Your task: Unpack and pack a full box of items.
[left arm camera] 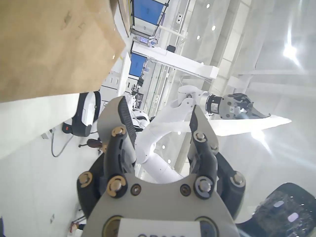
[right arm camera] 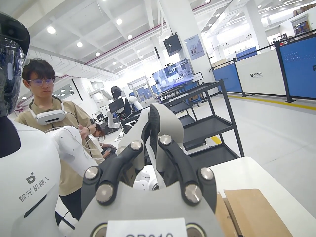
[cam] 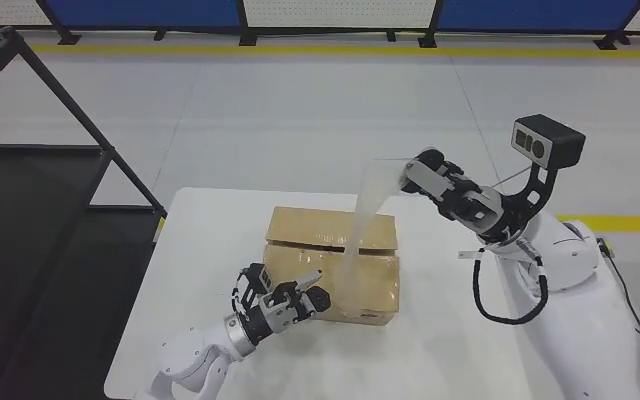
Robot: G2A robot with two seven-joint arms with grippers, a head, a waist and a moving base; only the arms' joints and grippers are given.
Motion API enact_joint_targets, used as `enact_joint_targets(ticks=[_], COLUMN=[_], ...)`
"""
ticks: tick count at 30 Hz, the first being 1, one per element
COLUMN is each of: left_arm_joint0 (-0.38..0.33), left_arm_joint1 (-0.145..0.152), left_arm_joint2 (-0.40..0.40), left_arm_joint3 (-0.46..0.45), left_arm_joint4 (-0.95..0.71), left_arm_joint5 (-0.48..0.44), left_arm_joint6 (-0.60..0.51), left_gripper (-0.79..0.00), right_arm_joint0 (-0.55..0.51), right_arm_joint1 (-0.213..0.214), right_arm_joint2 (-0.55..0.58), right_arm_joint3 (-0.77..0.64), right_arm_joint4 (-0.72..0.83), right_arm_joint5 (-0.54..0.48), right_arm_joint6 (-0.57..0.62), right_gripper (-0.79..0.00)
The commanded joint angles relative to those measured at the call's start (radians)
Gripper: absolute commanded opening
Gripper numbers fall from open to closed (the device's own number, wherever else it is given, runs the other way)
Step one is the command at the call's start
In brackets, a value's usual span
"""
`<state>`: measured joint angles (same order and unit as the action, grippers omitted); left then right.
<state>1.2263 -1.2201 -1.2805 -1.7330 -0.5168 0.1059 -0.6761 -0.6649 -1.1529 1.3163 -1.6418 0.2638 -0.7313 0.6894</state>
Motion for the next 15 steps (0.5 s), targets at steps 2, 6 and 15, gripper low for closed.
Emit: enact_joint_targets(ticks=[2,6,15], left_arm_joint0=[0.016,0.034,0.068], left_arm_joint1=[0.0,0.001,-0.009], left_arm_joint2=[0.002,-0.002,0.014], left_arm_joint3=[-0.01,-0.027,-0.044], left_arm_joint4=[0.033,0.09,0.371], left_arm_joint5=[-0.078,-0.195,-0.553], left_arm_joint6=[0.01,0.023,0.244], left_gripper=[-0.037,-0.009,-0.108], right_arm_joint0=[-0.005,-0.01,-0.002], right_arm_joint1=[-0.001,-0.002,-0.002], right_arm_joint2=[0.006,0.008,0.014], right_arm_joint3=[-0.008,-0.028,-0.068], right_arm_joint4=[-0.007,-0.002,0.015], right_arm_joint5=[0.022,0.053,0.122], right_arm_joint6=[-0.041,-0.081,-0.108], right_gripper=[-0.785,-0.785,-0.785])
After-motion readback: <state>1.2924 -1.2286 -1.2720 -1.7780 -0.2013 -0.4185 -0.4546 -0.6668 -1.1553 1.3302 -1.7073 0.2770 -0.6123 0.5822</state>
